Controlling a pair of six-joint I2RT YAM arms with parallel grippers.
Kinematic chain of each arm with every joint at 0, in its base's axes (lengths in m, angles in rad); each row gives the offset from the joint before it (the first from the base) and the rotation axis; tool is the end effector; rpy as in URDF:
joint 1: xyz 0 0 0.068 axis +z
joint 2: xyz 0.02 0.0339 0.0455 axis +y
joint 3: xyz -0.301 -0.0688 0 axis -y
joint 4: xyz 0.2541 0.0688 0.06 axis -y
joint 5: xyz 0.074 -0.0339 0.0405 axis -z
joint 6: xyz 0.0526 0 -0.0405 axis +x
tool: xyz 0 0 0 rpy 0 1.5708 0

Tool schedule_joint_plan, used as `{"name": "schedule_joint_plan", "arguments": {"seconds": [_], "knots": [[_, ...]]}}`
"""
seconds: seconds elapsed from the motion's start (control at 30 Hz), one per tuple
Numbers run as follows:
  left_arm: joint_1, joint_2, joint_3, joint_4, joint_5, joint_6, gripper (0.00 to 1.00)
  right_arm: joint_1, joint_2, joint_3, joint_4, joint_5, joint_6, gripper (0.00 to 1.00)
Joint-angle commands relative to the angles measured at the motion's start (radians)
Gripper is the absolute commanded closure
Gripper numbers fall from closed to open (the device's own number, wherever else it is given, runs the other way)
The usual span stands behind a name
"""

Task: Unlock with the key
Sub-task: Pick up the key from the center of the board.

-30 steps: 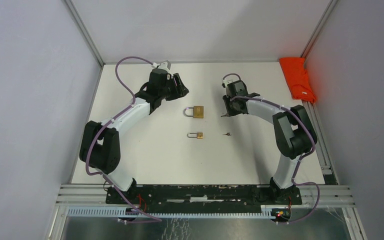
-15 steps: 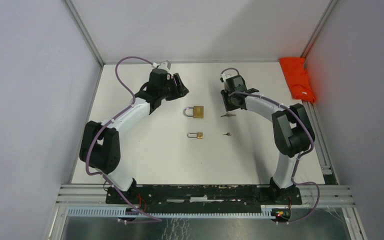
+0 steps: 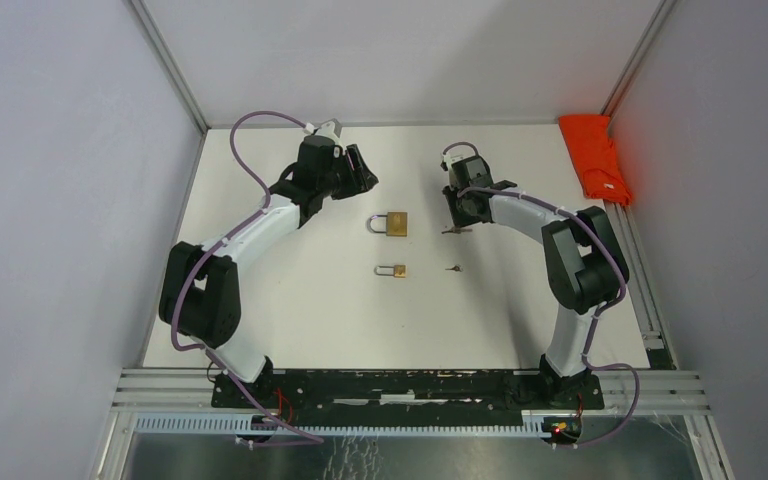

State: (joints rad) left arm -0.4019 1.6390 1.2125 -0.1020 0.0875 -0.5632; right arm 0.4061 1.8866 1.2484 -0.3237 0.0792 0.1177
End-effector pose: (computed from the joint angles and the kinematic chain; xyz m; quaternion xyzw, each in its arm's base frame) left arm 0.3717 -0.1630 0.2996 -0.0481 0.8654 -0.2644 0.4230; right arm 0.3927 0.1643 0.1927 -0.1252 0.9451 0.0411 0.2991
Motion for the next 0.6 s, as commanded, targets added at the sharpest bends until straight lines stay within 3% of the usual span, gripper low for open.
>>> {"name": "schedule_joint_plan", "arguments": {"seconds": [0.0,0.3,0.43,0.57], "knots": [[-0.006,-0.028,0.039,0.027,0.001,0.045,0.38,0.006,0.005,-0.007,0.016,0.000,0.007,0.75],[-0.008,-0.038,0.039,0.028,-0.002,0.046,0.38,0.006,0.045,0.028,0.012,0.005,-0.001,0.77],[-0.007,-0.042,0.042,0.026,0.006,0.048,0.40,0.006,0.049,0.025,0.010,0.005,0.000,0.88],[-0.007,-0.039,0.044,0.039,0.034,0.048,0.52,0.006,0.025,0.025,0.007,0.015,-0.005,1.00]]}}
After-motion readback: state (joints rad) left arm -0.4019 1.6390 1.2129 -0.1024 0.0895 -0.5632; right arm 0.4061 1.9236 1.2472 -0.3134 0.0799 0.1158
